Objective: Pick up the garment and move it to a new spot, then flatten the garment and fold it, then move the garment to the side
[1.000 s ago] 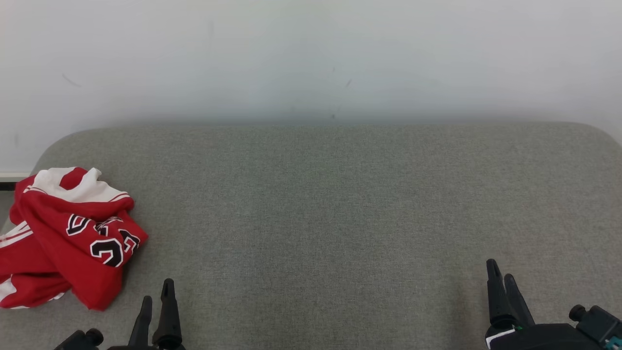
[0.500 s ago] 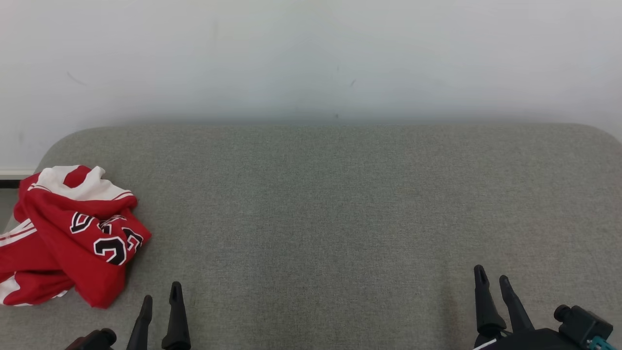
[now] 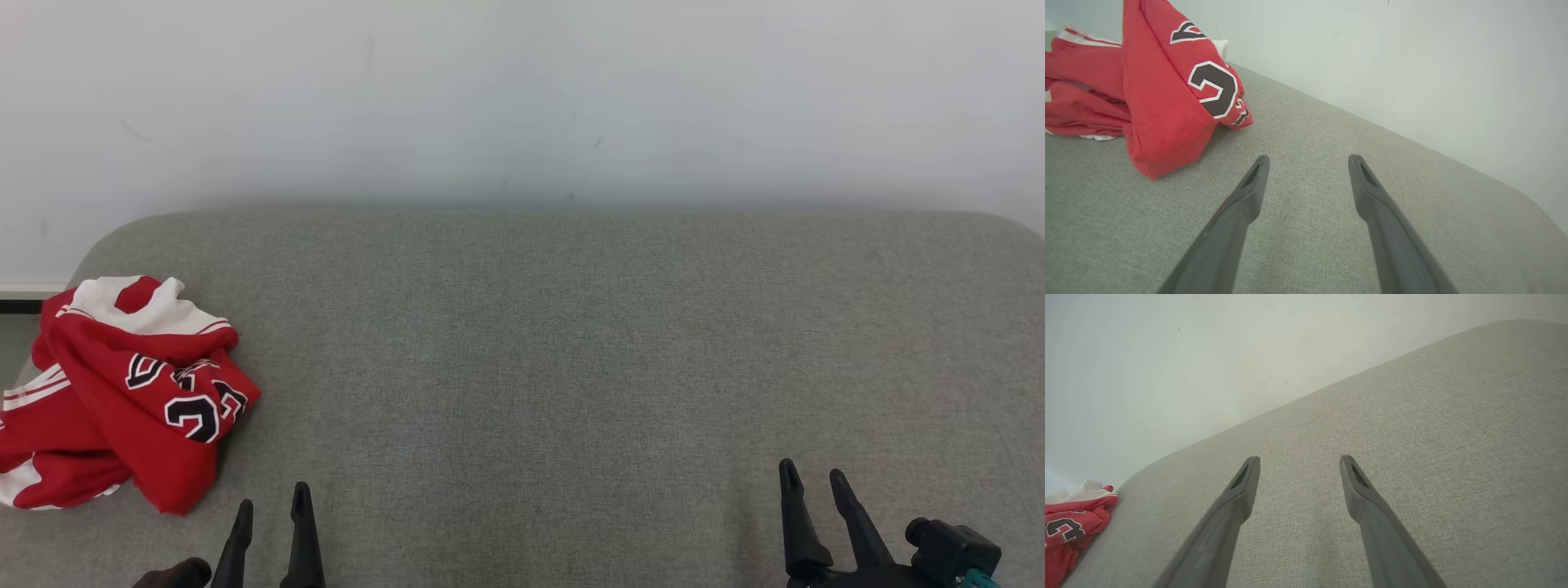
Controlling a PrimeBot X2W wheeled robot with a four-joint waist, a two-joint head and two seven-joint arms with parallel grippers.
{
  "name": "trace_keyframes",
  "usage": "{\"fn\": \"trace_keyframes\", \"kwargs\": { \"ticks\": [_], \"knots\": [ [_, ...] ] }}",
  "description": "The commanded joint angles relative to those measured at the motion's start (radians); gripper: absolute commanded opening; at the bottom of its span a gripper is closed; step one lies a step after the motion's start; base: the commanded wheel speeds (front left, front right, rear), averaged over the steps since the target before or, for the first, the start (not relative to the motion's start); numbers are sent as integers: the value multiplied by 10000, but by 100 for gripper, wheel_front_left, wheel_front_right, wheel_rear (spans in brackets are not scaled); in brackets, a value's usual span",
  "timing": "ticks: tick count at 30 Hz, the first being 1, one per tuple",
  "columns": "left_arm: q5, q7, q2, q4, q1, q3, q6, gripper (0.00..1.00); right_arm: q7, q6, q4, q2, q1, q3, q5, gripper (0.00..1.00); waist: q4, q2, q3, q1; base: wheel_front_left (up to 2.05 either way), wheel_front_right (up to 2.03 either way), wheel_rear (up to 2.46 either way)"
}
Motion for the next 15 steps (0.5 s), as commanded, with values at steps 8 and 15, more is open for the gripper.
{"fn": "trace_keyframes", "kwargs": {
  "ticks": [8,15],
  "knots": [
    [1010,-260,69,-183,109,-78,31,100,-245,36,37,-45,59,123,-901,100,55,0,-41,0,0,0,0],
    [1646,-422,73,-204,202,-90,-6,100,-358,37,120,-48,134,184,-1641,100,56,0,-90,0,0,0,0]
  ]
}}
